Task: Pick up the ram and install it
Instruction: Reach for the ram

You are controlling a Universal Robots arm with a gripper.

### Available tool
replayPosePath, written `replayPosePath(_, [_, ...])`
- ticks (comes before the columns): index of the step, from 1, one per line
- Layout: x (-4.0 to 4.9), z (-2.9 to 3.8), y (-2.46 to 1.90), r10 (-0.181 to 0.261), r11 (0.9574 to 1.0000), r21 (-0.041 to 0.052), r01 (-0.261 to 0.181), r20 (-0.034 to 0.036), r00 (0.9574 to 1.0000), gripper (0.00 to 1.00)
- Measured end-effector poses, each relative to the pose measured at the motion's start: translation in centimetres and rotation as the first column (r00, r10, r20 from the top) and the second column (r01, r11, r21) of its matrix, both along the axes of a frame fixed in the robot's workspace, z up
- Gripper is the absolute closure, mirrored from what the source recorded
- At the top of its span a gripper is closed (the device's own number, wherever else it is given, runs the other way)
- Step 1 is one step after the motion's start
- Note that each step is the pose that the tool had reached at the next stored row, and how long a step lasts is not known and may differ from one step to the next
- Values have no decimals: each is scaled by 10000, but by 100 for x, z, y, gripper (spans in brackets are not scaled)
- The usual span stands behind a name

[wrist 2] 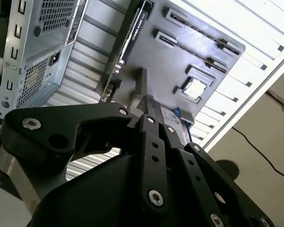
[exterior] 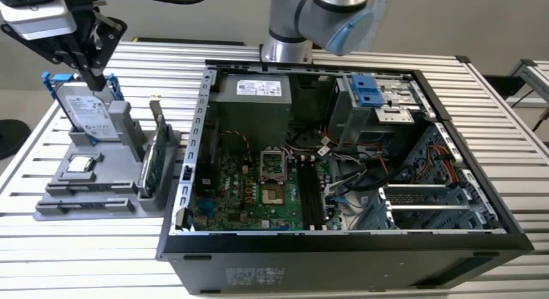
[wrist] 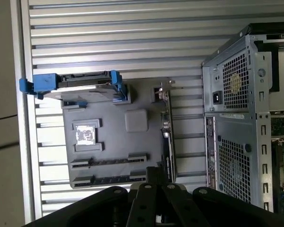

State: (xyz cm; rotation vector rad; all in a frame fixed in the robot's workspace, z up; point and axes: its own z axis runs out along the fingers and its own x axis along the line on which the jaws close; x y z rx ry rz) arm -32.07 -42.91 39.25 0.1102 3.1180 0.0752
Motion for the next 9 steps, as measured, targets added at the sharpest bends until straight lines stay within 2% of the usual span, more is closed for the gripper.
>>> replayPosePath(9, [-111,1,-4,0,10000,-1,0,-2,10000,100])
